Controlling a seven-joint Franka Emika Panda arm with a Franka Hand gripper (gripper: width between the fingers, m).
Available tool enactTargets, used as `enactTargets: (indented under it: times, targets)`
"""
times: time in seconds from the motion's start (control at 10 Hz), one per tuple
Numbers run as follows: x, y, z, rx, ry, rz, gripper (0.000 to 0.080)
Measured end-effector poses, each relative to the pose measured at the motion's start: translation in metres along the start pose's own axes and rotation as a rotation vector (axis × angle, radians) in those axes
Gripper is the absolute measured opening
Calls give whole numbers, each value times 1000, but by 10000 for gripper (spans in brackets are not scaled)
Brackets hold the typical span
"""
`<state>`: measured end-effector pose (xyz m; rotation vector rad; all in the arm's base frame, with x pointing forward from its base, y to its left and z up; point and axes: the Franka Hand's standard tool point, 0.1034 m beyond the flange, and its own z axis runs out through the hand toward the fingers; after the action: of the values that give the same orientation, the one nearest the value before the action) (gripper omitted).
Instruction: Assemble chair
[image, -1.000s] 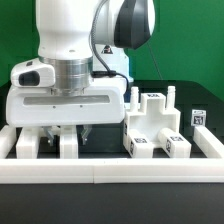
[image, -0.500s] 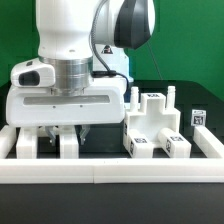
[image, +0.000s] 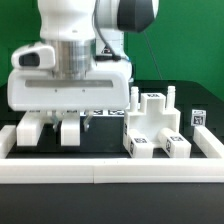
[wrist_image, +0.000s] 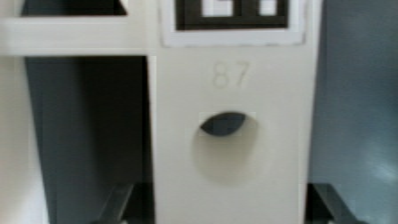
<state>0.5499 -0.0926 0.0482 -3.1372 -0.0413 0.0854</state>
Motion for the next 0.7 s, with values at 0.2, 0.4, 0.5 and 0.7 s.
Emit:
enactTargets:
  times: [0.2,0.4,0.5,0.7]
  targets:
    - [3,-4,-16,10,6,18,288]
    - [7,-12,-42,28,12,11,288]
    - [10,-19,-53,33,19,8,288]
    - [13,-26,-57,34,25,-6,289]
